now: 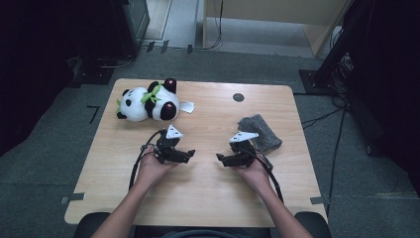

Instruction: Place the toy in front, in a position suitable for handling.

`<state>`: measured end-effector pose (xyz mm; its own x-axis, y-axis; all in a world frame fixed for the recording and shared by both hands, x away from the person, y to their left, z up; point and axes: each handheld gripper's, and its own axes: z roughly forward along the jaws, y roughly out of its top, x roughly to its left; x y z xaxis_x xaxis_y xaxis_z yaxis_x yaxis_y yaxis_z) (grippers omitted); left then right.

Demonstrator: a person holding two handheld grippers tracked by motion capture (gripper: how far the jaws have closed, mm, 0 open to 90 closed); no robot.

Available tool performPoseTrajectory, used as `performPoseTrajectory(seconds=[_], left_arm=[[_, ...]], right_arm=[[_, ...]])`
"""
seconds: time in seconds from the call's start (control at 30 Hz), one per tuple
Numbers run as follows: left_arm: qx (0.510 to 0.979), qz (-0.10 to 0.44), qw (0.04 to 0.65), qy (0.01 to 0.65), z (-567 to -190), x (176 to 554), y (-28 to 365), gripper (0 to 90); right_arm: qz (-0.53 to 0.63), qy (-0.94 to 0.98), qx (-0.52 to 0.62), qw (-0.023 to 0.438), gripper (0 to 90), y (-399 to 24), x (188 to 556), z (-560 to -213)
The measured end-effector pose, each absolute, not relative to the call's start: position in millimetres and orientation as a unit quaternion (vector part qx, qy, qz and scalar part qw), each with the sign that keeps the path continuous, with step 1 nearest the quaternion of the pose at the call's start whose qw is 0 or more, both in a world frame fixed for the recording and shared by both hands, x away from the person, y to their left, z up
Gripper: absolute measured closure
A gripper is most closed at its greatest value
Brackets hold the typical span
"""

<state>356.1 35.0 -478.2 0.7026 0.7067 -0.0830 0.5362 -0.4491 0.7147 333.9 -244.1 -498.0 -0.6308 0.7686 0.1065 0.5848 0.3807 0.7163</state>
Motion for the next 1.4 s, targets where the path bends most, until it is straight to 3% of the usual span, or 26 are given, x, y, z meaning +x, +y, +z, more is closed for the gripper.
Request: performPoseTrajectory(seconds=[0.87,0.93,1.4], left_arm=[[0.820,0.168,0.382,0.391,-449.3,390.0,75.6,17.0],[0.821,0.167,0.378,0.394,-447.8,392.5,79.4,21.0],[0.801,0.184,0.392,0.414,-428.6,411.7,100.1,26.1]], right_arm=[[0.379,0.824,0.408,0.108,32.2,-246.6,335.9,-496.3],[0.378,0.825,0.407,0.107,32.6,-246.5,336.0,-496.8],[0.376,0.827,0.405,0.101,34.1,-245.1,335.9,-498.8]])
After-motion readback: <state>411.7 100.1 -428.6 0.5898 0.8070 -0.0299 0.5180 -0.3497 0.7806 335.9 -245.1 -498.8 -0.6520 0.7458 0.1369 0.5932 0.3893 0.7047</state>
